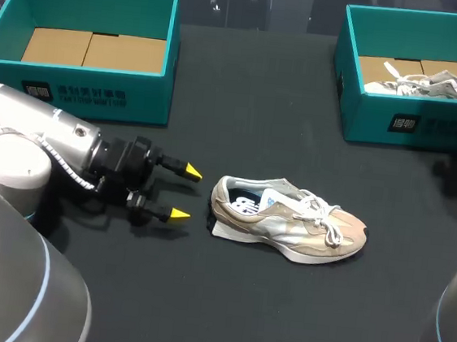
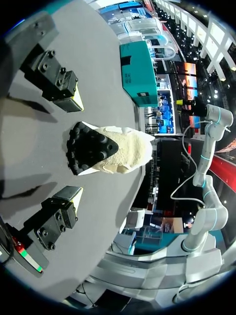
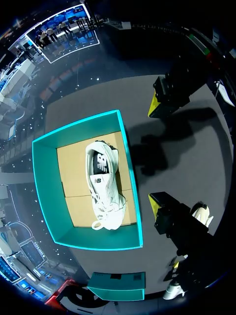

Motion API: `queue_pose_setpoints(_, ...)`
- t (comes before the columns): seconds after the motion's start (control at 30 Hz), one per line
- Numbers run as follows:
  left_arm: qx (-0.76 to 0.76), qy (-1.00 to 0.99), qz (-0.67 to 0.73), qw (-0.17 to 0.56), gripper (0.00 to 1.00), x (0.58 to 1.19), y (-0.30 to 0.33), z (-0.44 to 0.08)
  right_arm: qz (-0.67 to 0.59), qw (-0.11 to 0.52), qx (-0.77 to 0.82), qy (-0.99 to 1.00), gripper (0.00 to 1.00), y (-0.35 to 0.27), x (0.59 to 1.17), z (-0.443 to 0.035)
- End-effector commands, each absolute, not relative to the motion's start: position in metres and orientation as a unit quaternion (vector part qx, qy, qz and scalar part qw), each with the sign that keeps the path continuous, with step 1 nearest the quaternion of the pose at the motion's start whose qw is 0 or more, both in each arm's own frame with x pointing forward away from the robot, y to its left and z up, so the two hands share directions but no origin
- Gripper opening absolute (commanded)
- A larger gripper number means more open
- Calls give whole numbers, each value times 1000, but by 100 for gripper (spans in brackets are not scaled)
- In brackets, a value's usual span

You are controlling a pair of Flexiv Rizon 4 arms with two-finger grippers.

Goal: Take the shoe out of the shoebox, open the shoe tongue, remove and reinsert the insole, then place the shoe into the shoebox

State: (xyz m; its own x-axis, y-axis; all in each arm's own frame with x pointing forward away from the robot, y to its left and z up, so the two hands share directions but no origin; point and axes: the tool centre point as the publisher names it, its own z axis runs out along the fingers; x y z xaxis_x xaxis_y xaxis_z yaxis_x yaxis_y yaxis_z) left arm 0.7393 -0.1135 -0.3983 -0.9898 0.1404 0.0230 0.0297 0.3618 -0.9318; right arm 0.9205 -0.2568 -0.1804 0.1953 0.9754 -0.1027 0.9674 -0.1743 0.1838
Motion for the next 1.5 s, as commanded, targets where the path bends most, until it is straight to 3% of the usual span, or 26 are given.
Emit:
queue_pose_setpoints(0.03,-56,-822,564,53,100,743,-126,-405,20,104,766,634,100,-257,920,-180)
queue_pose_setpoints(1.5,-49,-806,585,75,100,726,-206,-421,20,104,766,634,100,-257,920,-180)
